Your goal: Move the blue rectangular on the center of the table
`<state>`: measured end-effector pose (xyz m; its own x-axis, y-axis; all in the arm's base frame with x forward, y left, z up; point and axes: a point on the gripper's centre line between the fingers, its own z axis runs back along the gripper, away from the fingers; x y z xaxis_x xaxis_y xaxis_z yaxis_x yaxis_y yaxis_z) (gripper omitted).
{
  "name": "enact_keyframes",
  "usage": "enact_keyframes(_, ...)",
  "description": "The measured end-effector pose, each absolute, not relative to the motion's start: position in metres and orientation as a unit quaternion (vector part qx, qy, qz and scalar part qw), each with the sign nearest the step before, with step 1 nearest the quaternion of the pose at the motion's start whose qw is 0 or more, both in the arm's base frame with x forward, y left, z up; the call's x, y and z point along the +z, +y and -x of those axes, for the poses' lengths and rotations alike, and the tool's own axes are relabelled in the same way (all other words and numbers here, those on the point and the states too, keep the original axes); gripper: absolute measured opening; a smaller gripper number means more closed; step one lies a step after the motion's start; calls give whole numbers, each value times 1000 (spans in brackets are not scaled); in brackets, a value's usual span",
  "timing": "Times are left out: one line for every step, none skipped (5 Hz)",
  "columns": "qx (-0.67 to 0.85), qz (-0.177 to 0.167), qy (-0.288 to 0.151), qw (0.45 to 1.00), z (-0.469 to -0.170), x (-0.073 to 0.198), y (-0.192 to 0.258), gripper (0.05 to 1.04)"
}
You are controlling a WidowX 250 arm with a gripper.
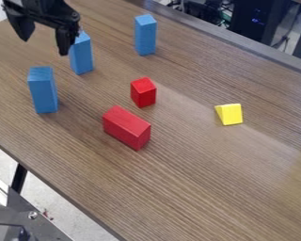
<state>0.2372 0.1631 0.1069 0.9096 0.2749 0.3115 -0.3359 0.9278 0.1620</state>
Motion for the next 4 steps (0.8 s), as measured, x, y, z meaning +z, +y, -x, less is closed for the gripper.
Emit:
enact_keyframes(165,-104,-139,971,-235,103,167,998)
enact_keyframes(174,-87,-137,971,-229,99,168,998)
enact_keyframes(193,-67,-136,969,-220,90,168,998)
enact_keyframes(217,-52,-152,963,-215,85,167,998)
